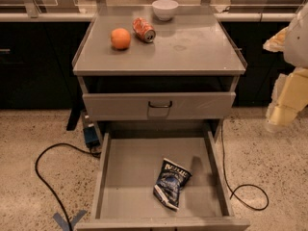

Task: Pick blue chip bag from middle drawer and place on counter

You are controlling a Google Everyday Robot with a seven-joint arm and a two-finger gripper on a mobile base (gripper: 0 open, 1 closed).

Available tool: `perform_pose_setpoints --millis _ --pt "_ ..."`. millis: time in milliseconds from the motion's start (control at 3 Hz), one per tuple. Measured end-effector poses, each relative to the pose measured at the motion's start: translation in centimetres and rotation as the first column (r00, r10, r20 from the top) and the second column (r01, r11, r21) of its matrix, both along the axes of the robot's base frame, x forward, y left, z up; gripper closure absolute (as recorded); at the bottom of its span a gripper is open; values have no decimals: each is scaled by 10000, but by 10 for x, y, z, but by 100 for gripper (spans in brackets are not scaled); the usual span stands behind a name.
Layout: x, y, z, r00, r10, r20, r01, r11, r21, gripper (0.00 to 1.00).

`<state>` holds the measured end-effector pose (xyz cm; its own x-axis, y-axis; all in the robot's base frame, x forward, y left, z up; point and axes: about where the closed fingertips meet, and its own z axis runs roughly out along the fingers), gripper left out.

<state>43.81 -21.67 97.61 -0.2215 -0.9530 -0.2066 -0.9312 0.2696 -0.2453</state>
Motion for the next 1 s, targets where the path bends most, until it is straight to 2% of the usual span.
perform_pose_setpoints --millis 333,667,1000 --pt "0 0 0 10000 2 0 -2 10000 0 0" --pt "-3 1 -14 9994 332 -40 -332 9994 0 0" --pt "-10 12 -59 9913 1299 -211 -1295 9914 182 0"
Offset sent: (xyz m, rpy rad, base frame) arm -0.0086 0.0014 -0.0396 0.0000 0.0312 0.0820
